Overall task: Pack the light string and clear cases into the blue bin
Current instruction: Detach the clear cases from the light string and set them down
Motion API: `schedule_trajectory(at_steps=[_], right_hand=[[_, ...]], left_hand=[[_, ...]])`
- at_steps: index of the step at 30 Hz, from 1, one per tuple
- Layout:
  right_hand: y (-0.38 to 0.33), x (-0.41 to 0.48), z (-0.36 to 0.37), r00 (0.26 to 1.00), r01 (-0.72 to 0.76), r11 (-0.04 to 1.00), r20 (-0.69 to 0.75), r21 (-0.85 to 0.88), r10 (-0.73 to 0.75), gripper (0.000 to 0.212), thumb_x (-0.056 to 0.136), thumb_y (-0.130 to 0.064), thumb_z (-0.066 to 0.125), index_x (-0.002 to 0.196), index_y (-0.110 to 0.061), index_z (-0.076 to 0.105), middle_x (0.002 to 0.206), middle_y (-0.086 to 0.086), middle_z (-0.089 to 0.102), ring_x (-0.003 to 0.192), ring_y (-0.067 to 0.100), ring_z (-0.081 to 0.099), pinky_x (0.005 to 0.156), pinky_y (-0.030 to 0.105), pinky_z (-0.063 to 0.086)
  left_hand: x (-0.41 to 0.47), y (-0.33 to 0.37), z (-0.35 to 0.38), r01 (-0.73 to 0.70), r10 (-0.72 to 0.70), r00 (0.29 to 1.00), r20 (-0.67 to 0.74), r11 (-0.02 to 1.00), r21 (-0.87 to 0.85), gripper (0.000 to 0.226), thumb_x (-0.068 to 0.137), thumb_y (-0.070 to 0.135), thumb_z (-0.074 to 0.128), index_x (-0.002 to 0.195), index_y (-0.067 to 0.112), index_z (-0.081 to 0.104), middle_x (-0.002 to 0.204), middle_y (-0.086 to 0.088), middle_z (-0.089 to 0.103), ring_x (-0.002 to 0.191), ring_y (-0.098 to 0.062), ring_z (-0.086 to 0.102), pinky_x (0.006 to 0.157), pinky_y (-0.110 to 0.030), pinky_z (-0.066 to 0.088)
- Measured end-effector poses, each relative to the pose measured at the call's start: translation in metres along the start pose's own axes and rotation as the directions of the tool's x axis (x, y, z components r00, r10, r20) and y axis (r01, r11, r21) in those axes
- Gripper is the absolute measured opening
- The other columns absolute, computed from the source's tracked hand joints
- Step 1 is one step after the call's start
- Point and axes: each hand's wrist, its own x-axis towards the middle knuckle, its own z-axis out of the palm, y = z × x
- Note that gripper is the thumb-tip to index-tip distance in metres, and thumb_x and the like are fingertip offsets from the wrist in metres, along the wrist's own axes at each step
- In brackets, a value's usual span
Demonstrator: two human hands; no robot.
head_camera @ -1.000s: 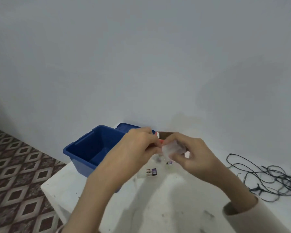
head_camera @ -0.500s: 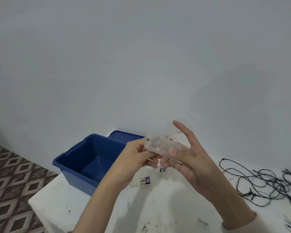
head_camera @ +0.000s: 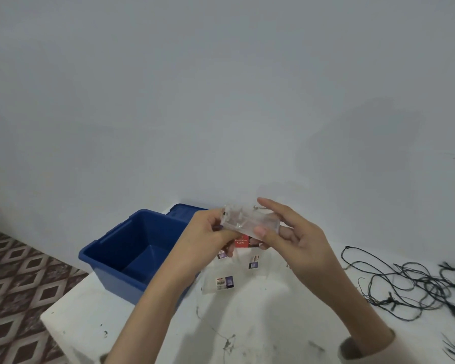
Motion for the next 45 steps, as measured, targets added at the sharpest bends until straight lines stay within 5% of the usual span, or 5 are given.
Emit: schedule_trajectory(at_steps=[15, 20, 26, 33, 45], right_hand=[[0.004, 0.029, -0.011, 0.926, -0.022, 0.82, -0.298, 0.572, 0.233, 0.019, 0.078, -0.01, 0.066, 0.091, 0.003, 0.067, 0.098, 0.013, 0.07, 0.066, 0.019, 0.07, 0.064, 0.021, 0.055], [0.025, 0.028, -0.006, 0.843, 0.09, 0.982, -0.512, -0.166, -0.164, 0.019, 0.081, -0.013, 0.07, 0.1, -0.016, 0.07, 0.087, -0.006, 0.067, 0.074, 0.007, 0.066, 0.068, 0.009, 0.046], [0.044, 0.025, -0.019, 0.934, 0.23, 0.717, -0.057, -0.658, -0.353, 0.017, 0.082, -0.017, 0.067, 0.098, -0.014, 0.071, 0.078, -0.012, 0.056, 0.073, -0.004, 0.051, 0.069, 0.012, 0.041], [0.004, 0.007, -0.031, 0.971, -0.109, 0.992, 0.219, 0.06, 0.093, 0.017, 0.073, -0.007, 0.074, 0.088, -0.015, 0.076, 0.083, 0.003, 0.074, 0.073, 0.013, 0.069, 0.066, 0.017, 0.05], [-0.004, 0.021, -0.028, 0.922, 0.028, 0.935, -0.37, 0.355, 0.113, 0.014, 0.081, -0.011, 0.065, 0.092, -0.005, 0.071, 0.083, 0.006, 0.074, 0.065, 0.017, 0.07, 0.065, 0.019, 0.054]], left_hand=[[0.0, -0.004, 0.011, 0.057, -0.068, 0.991, 0.115, 0.993, 0.102, 0.033, 0.096, 0.012, 0.05, 0.126, 0.022, 0.056, 0.067, 0.004, 0.067, 0.043, -0.01, 0.05, 0.05, -0.017, 0.043], [-0.008, 0.007, 0.014, -0.038, -0.018, 0.996, 0.09, 0.808, 0.588, 0.024, 0.095, 0.027, 0.049, 0.112, 0.026, 0.066, 0.077, 0.01, 0.068, 0.061, -0.004, 0.058, 0.065, -0.023, 0.052], [-0.002, 0.034, 0.004, -0.227, 0.287, 0.951, 0.112, 0.407, 0.885, 0.025, 0.097, 0.034, 0.037, 0.102, 0.029, 0.061, 0.093, 0.01, 0.061, 0.093, -0.009, 0.051, 0.078, -0.029, 0.043], [0.034, 0.013, -0.015, -0.213, 0.19, 0.976, 0.103, 0.93, 0.299, 0.016, 0.089, 0.02, 0.06, 0.092, 0.025, 0.075, 0.062, 0.012, 0.065, 0.063, -0.007, 0.058, 0.066, -0.021, 0.051], [0.011, -0.01, 0.022, -0.075, 0.023, 0.967, 0.255, 0.978, 0.196, 0.032, 0.097, 0.018, 0.046, 0.123, 0.03, 0.06, 0.059, 0.009, 0.056, 0.042, -0.01, 0.045, 0.056, -0.021, 0.041]])
